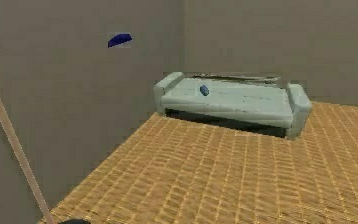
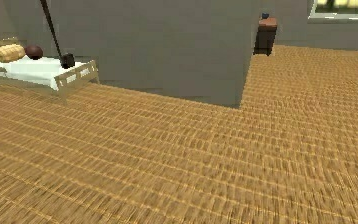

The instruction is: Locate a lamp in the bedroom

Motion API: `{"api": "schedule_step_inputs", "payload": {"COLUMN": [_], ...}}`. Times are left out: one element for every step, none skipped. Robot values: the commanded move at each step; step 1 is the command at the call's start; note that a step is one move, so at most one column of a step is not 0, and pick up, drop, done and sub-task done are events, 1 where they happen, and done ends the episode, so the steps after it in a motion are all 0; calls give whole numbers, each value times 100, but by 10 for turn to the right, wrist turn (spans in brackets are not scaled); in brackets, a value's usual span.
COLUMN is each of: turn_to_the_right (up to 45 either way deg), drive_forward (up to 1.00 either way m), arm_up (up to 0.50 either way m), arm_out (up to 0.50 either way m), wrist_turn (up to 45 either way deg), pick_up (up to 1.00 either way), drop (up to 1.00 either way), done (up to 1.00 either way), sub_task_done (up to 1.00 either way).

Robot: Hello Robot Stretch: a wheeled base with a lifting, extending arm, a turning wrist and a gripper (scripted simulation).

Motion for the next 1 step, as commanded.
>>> {"api": "schedule_step_inputs", "payload": {"turn_to_the_right": [-420], "drive_forward": [0], "arm_up": [0], "arm_out": [0], "wrist_turn": [0], "pick_up": [0], "drop": [0], "done": [0], "sub_task_done": [0]}}
